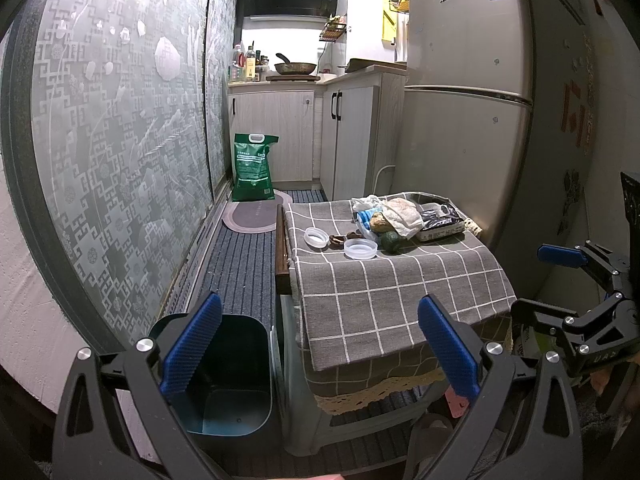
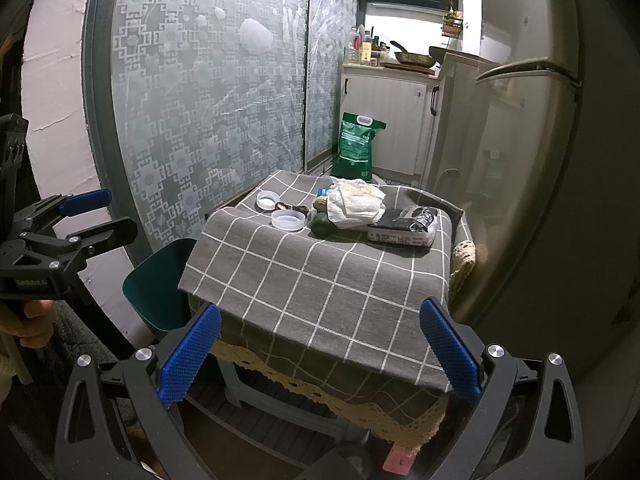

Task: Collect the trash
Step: 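Grasp the clear plastic lid with the left tool while the right tool grasps the crumpled tissue, then carry lid and tissue to the teal bin and open both tools over it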

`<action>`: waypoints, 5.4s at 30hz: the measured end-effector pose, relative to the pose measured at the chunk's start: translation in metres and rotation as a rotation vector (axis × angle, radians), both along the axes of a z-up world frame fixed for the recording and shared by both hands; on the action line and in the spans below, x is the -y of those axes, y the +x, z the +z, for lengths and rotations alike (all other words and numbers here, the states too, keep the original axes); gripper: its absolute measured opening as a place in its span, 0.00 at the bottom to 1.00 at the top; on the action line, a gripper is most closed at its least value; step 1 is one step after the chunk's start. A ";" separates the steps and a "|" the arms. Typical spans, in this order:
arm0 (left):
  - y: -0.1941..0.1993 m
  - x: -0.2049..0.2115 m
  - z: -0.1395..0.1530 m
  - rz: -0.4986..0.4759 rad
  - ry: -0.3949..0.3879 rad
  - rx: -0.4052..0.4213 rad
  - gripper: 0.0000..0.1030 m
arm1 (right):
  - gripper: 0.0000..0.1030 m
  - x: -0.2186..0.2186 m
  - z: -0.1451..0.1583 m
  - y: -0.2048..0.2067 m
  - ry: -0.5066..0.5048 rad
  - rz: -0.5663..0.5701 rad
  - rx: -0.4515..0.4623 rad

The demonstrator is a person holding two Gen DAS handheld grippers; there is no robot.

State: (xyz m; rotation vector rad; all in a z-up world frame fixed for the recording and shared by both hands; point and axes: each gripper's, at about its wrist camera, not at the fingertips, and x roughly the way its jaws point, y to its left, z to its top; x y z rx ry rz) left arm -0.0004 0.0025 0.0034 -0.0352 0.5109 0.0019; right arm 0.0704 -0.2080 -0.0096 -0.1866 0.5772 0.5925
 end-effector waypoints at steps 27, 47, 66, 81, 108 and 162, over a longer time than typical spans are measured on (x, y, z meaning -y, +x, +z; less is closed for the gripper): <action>0.068 0.023 0.015 -0.240 0.025 -0.087 0.70 | 0.73 0.005 0.052 0.064 -0.039 0.060 -0.036; 0.171 0.023 -0.039 -0.254 -0.060 -0.391 0.55 | 0.52 -0.026 0.033 0.149 -0.100 0.190 -0.184; 0.195 0.034 -0.049 -0.177 -0.010 -0.374 0.41 | 0.41 -0.052 0.003 0.178 -0.189 0.183 -0.213; 0.159 0.019 -0.022 -0.242 -0.104 -0.285 0.41 | 0.06 -0.084 -0.011 0.176 -0.339 0.153 -0.155; 0.108 -0.098 -0.018 -0.028 -0.101 -0.262 0.41 | 0.01 -0.114 0.106 0.126 -0.124 0.176 0.046; 0.050 -0.195 -0.044 0.107 -0.102 -0.322 0.29 | 0.26 -0.350 -0.089 0.084 -0.473 0.506 -0.441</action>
